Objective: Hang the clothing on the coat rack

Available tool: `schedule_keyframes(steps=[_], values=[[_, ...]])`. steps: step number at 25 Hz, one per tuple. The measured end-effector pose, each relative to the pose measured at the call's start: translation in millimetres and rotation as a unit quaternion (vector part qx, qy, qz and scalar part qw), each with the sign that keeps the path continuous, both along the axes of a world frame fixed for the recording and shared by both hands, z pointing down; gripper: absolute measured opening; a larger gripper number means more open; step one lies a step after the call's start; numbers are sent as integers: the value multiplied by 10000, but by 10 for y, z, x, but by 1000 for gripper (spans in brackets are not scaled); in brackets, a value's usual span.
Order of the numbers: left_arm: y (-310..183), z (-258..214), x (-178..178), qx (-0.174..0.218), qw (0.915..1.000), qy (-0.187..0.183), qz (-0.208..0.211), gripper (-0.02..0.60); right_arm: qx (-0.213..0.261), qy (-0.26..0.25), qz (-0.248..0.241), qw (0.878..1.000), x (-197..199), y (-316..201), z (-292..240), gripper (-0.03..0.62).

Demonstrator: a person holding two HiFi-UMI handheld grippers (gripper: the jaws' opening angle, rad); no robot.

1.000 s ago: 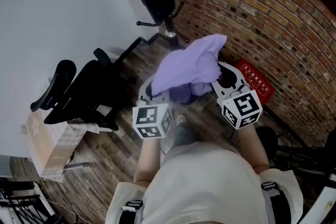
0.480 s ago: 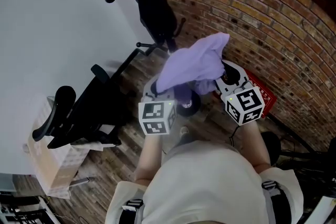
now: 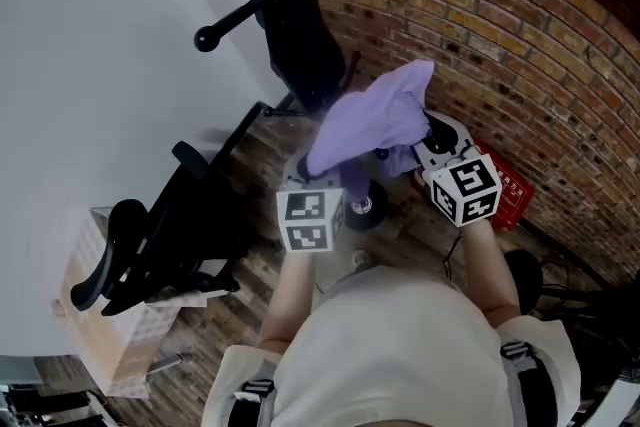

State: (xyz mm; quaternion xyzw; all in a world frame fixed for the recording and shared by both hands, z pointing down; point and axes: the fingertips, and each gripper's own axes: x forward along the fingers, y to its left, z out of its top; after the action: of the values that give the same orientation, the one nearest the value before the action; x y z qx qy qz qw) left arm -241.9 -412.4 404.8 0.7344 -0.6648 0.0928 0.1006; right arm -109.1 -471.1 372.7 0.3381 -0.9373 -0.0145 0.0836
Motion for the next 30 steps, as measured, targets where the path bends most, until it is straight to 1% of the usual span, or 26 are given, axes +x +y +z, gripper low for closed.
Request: schedule_keyframes(steps=[6,11,17,21,24,30], values=[[-185,223,-88,-260,9996,-7,59,48,-237,183,53,9995,-95,-237,259,101],[-257,411,-155,-457,9989,-16,82,48,-479,239,62,9985,-166,-340,486,101],[-258,679,-179,-715,9972,145,130,48,-703,250,1,9972,-257,-350,736,104],[-267,868,-122,-859,9956,289,254,49,-816,289,-33,9962,-321,-310,905,106],[-275,994,-26,-908,9943,398,399,49,-865,437,-128,9952,-381,-238,1052,110],[-334,1113,138,-907,9918,660,608,51,-1050,491,-331,9927,-534,-86,1272,118]])
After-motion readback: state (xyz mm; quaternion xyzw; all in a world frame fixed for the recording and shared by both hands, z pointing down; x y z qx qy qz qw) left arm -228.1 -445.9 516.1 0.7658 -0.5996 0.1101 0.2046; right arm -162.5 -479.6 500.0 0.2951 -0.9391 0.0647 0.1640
